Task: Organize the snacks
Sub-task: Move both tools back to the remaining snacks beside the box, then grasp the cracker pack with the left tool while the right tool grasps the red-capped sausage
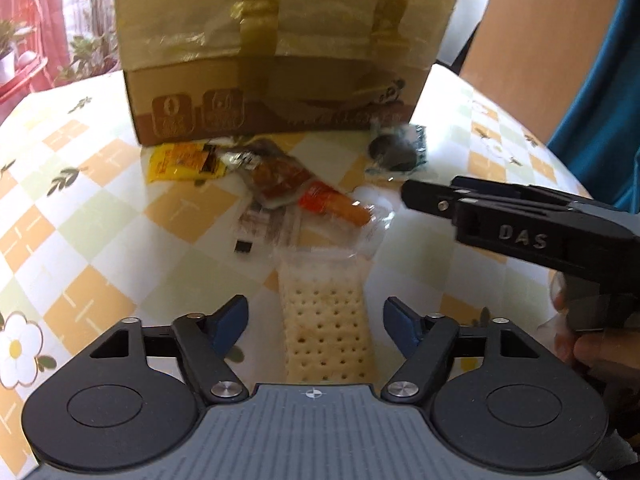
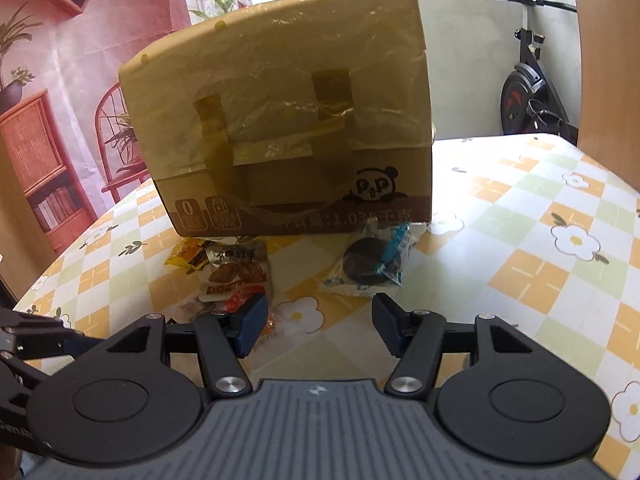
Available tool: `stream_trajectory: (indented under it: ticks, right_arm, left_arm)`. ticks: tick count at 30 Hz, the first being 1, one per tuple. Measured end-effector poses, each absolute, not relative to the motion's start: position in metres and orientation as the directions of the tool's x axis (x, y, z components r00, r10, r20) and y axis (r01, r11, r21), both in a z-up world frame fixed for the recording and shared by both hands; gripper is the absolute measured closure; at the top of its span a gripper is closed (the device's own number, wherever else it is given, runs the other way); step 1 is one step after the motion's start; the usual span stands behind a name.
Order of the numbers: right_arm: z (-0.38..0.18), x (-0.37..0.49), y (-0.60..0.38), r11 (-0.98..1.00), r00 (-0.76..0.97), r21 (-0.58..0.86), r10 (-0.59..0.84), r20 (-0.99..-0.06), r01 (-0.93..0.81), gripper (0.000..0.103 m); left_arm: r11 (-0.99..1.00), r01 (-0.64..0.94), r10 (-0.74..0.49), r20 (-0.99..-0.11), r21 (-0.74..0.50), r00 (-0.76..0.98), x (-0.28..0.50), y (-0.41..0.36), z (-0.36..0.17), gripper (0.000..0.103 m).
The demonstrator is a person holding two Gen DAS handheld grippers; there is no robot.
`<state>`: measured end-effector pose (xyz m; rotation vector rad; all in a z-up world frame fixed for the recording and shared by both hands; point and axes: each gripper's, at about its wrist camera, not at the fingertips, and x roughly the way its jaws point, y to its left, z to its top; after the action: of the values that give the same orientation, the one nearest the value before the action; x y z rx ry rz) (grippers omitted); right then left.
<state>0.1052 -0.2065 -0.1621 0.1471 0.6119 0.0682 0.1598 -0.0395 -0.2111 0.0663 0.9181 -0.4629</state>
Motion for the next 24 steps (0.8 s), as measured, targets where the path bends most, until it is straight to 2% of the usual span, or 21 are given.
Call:
stream_trajectory:
  ticks: [1,2,3,16,24]
  right_arm:
    - [-0.163,0.105,-0.207,0.987,0.816,0.159,0.107,-0.568,-0.019,0.042]
    - [-0.163,0.105,-0.207,0.987,0.815,0.16,0.107,-0.569,-0.018,0.042]
    - [-0.163,0.105,-0.207,0.987,0.815,0.162,0.107,-0.57,-0.017,0.042]
    - [-0.167,0.124,-0.203,0.985,0.802,0.124,0.169,-0.572,-0.12,0.044]
    - [-0.177,0.144,-0.168,0.964,0.773,0.012,0.222,-0.594,-0.267,0.046]
  left_arm:
    - [0.903,0.408,-0.352,-0.773,-0.133,0.528,0.159,-0.039,-0.211,0.038]
    - [0.904,0.405,-0.352,-0.77,-0.134,0.532,0.159,-0.038,-0.212,0.048]
    - [0.904,0.403,-0.357,-0.767,-0.14,0.534,0.159,-0.037,-0.211,0.052]
    - [0.956,0.207,-0.291,-0.745,-0.207,0.601,0.171,0.006,-0.209,0.052]
    - [0.971,0.09,-0.227,-0.738,-0.221,0.635,0.179,0.028,-0.21,0.052]
